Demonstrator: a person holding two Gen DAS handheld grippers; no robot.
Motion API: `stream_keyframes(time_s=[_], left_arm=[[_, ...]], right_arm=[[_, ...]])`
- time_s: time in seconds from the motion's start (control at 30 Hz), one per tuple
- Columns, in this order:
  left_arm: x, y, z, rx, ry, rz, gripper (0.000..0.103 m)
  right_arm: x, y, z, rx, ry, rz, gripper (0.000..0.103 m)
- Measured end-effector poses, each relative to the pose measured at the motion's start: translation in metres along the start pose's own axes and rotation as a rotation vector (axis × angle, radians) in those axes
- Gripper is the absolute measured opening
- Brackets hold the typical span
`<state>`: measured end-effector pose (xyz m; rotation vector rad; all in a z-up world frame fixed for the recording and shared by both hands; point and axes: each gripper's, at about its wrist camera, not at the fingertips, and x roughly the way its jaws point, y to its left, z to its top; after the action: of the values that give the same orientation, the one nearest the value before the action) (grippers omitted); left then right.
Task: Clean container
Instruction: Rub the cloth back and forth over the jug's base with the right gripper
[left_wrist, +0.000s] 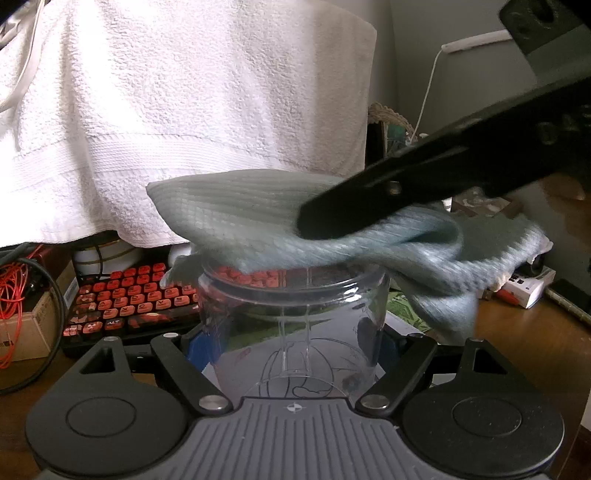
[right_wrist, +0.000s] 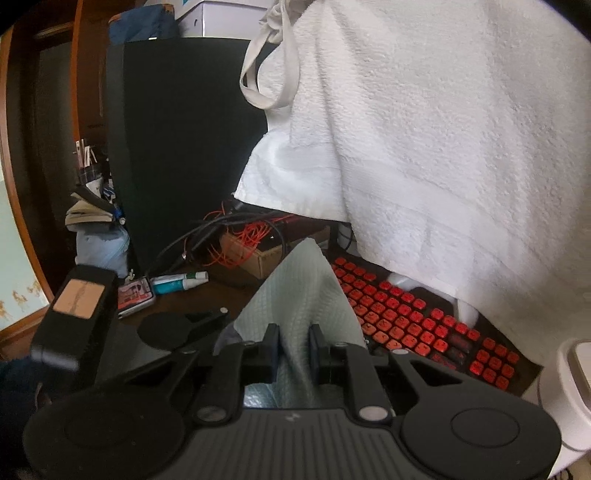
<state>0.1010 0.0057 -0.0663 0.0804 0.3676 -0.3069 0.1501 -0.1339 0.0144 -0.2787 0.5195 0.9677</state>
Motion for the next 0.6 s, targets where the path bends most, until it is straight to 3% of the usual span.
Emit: stream_keyframes(time_s=[0.3,0.6], left_arm=[[-0.001,-0.002,0.001,0.002,0.001,0.004,0.083],[0.001,-0.001,0.001,0.002,0.003,0.007,0.083]], right_arm=[[-0.011,0.015,-0.005,0.001,0.013,0.035,0.015],[0.008,0.019,0.006,-0.007,0.005,0.101,0.015]])
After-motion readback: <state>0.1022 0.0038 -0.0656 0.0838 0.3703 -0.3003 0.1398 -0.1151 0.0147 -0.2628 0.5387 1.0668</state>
